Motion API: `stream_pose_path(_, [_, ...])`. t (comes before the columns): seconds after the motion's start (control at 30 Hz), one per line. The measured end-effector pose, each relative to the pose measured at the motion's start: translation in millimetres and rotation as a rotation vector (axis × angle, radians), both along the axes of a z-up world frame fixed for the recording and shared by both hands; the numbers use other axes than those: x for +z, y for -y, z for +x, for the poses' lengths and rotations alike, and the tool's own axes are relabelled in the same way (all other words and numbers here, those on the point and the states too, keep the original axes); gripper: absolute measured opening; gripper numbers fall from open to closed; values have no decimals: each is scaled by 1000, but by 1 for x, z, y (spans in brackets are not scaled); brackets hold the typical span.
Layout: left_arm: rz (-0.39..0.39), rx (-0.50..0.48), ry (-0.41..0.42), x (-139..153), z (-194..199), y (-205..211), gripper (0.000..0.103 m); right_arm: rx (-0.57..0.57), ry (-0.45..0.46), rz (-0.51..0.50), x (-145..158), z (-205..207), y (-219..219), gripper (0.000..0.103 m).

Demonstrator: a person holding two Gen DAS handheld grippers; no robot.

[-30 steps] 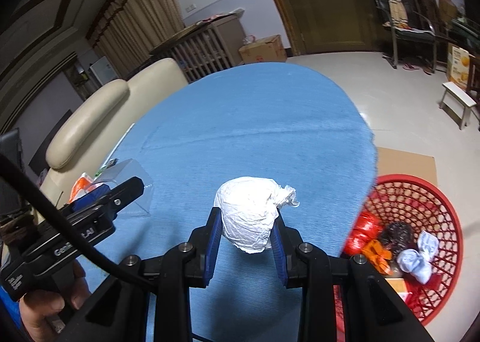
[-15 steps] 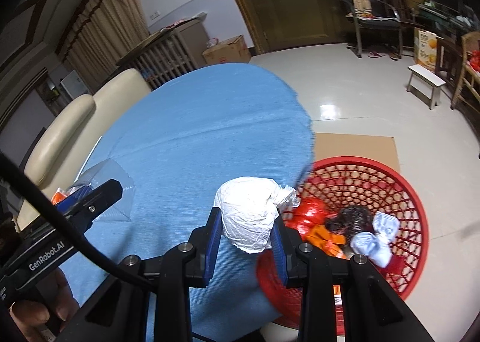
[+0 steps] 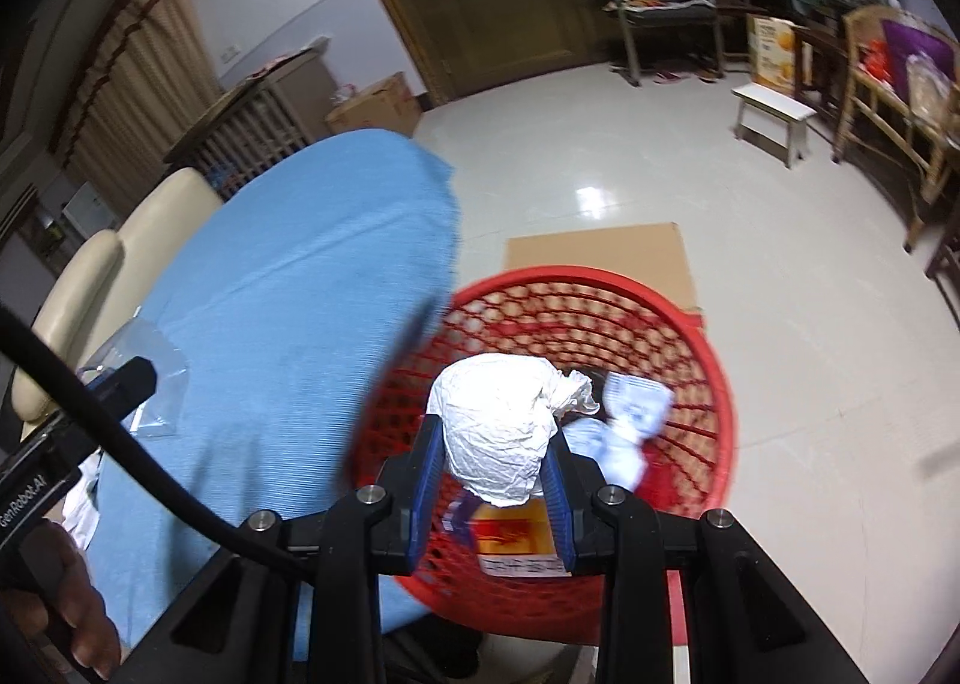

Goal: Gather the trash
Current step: 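Carry the tissue ball and clear plastic box over to the red basket, then open the right gripper to drop the tissue ball while the left drops the box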

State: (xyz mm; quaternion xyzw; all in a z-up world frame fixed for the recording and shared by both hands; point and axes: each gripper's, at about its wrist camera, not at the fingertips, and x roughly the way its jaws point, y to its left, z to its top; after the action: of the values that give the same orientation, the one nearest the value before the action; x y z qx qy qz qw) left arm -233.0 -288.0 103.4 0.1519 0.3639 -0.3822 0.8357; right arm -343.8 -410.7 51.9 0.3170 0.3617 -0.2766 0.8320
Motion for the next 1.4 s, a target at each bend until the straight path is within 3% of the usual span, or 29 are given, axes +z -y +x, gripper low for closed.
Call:
stream_pose_path(0.37, [30,-90,-18,-6,-22,36,80,-36,5,-13,6,-17,12,34])
stream_pose_path(1.0, [47,-113,-23,-11,-28,50,80,-71,-19,6,-4,-21,24,36])
stream_pose_path(1.07, [49,-113,-25,-12,-28,52,80,-78,-33,15,-7,-19,27,39])
stream_pose_path(1.13, [51,-112,-27,-13,-28,54,80,-82,-37,25,-9,-19,29,69])
stream_pose_path(1.4, [58,-122,-35,-18,-28,61,80,-111,-6,0,1,-26,33,72])
